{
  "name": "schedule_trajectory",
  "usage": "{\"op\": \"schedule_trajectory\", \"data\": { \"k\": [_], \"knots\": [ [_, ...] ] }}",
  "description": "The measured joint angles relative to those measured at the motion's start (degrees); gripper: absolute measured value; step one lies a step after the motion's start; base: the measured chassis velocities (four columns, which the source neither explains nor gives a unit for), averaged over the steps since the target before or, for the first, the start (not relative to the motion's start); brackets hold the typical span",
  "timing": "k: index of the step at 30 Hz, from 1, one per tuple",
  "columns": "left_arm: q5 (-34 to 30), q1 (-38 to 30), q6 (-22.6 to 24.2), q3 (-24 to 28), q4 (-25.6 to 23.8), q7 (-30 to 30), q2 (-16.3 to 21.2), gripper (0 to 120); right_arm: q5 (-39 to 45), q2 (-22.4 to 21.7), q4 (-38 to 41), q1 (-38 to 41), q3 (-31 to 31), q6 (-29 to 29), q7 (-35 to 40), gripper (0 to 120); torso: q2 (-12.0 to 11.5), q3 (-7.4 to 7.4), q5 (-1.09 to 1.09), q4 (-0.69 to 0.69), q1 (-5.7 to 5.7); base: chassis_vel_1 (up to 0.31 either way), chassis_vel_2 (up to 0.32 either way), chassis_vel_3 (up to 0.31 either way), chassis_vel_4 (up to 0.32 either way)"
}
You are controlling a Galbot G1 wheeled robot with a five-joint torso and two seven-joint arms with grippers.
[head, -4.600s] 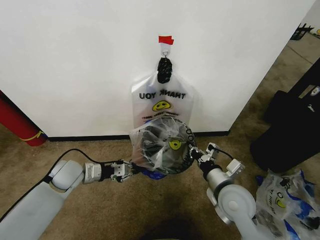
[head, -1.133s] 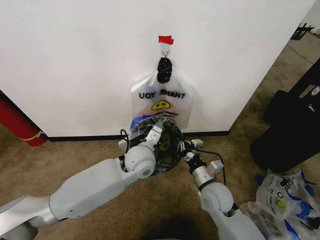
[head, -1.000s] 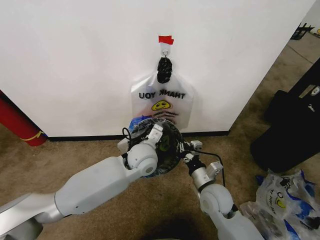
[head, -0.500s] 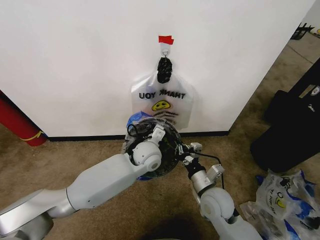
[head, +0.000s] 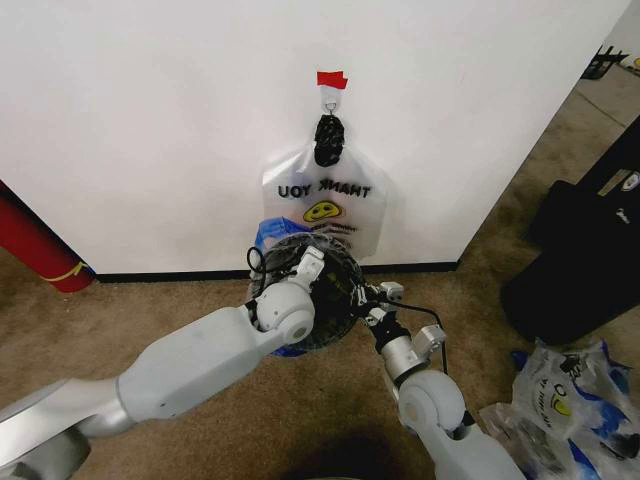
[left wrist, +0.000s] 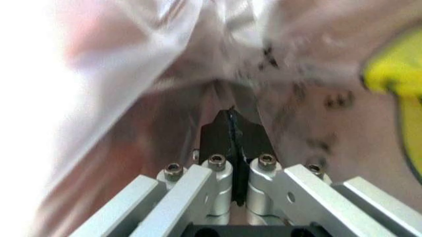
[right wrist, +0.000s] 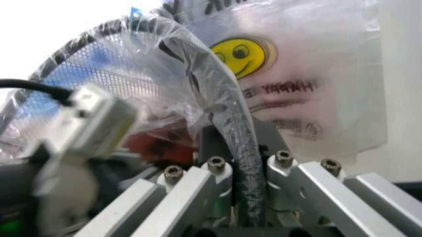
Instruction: Pick up the garbage bag from the wall and place it over the trash bin.
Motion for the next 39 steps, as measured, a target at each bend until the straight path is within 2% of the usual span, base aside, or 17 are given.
{"op": "schedule_trajectory", "data": {
  "k": [8,14,18,26,33,39],
  "knots": [
    [-1.06,2.47,0.0,0.52,-3.36,1.1,4.2,0,-7.36,0.71,-3.52,0.75,0.66,4.99,-3.6,0,0.0,0.0,0.0,0.0,0.0,0.0,0.0,0.0,0.0],
    [-3.17,3.36,0.0,1.63,-3.7,1.83,4.72,0,-9.9,0.66,-3.76,0.47,1.3,6.9,-5.13,0,0.0,0.0,0.0,-0.01,0.0,0.0,0.0,0.0,0.0],
    [-4.62,1.79,0.01,3.86,-1.72,2.3,4.1,0,-12.65,0.51,-3.57,-0.22,1.79,8.38,-7.07,0,0.0,0.0,0.02,-0.01,0.0,0.0,0.0,0.0,0.0],
    [-3.96,-0.23,0.01,5.05,2.06,3.08,2.28,0,-12.43,0.27,-2.11,-1.22,1.64,8.9,-7.65,0,0.0,0.0,0.01,-0.01,0.0,0.0,0.0,0.0,0.0],
    [0.19,-2.16,0.02,4.53,6.79,5.82,0.45,0,-8.73,-0.1,0.29,-2.09,0.34,7.46,-7.57,0,0.0,0.0,0.0,-0.01,0.0,0.0,0.0,0.0,0.0],
    [3.26,-2.27,0.02,2.58,8.87,7.78,-0.56,0,-6.18,-0.28,1.06,-2.13,-0.57,6.24,-7.01,0,0.0,0.0,0.0,-0.01,0.0,0.0,0.0,0.0,0.0]
  ]
}}
